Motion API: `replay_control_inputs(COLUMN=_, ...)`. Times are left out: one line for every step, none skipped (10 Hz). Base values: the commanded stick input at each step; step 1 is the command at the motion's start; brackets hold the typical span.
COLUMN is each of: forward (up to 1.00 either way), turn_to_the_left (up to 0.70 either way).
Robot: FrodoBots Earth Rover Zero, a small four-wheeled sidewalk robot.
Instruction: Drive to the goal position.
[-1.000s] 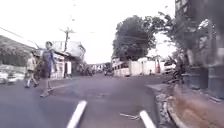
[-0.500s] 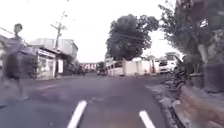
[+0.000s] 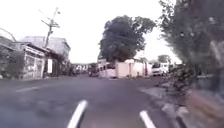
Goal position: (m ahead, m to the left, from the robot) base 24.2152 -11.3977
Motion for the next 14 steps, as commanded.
replay_control_inputs(forward=1.0, turn_to_the_left=-0.4)
replay_control_inputs(forward=1.0, turn_to_the_left=-0.4)
replay_control_inputs(forward=1.0, turn_to_the_left=-0.4)
replay_control_inputs(forward=1.0, turn_to_the_left=-0.4)
replay_control_inputs(forward=1.0, turn_to_the_left=-0.4)
replay_control_inputs(forward=1.0, turn_to_the_left=0.0)
replay_control_inputs(forward=1.0, turn_to_the_left=0.0)
replay_control_inputs(forward=1.0, turn_to_the_left=0.0)
replay_control_inputs(forward=1.0, turn_to_the_left=0.0)
replay_control_inputs(forward=1.0, turn_to_the_left=0.0)
replay_control_inputs(forward=1.0, turn_to_the_left=0.0)
replay_control_inputs(forward=1.0, turn_to_the_left=0.0)
replay_control_inputs(forward=1.0, turn_to_the_left=0.0)
replay_control_inputs(forward=1.0, turn_to_the_left=0.0)
